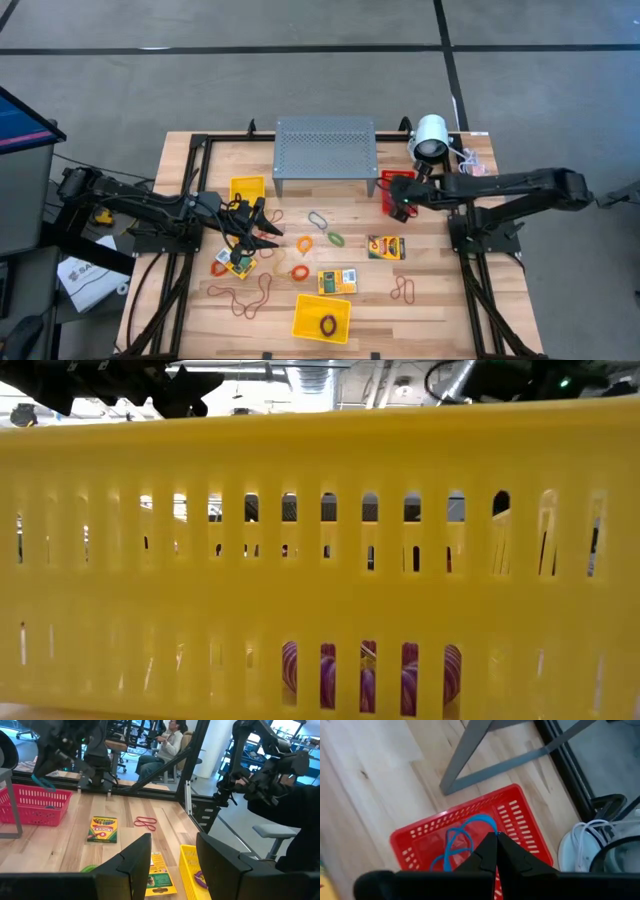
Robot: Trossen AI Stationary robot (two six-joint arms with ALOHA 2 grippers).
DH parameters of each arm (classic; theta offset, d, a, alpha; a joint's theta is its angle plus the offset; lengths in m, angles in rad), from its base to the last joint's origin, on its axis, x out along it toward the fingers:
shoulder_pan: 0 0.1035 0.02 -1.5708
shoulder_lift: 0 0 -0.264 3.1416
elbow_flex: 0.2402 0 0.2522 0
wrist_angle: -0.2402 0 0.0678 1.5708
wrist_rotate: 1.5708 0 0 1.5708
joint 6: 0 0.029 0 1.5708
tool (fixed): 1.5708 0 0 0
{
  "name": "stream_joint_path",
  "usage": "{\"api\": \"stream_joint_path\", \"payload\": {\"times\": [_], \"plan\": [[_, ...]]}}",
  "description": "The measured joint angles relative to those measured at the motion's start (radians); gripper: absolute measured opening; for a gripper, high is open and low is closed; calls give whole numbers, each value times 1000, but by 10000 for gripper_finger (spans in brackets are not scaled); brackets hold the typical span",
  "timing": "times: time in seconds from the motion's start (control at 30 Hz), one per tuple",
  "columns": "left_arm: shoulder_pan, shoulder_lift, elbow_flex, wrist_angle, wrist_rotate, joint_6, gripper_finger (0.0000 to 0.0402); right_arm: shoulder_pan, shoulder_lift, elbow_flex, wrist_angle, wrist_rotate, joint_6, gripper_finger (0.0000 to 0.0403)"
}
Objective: Pick & Place Office Desk Supplies
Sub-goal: Put the blue rubber band into the red bin
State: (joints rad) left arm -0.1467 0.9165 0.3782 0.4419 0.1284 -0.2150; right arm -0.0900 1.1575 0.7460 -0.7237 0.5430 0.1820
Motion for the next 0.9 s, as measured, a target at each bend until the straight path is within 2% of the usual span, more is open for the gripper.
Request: {"api": "stream_joint_path", "payload": {"times": [0.47, 0.9], "plan": [[0, 0, 0, -24, 0, 0, 155, -106, 170, 0, 22, -50, -61, 0], [0, 0, 0, -51, 0, 0, 155, -155, 191, -21, 37, -181, -70, 0]]}}
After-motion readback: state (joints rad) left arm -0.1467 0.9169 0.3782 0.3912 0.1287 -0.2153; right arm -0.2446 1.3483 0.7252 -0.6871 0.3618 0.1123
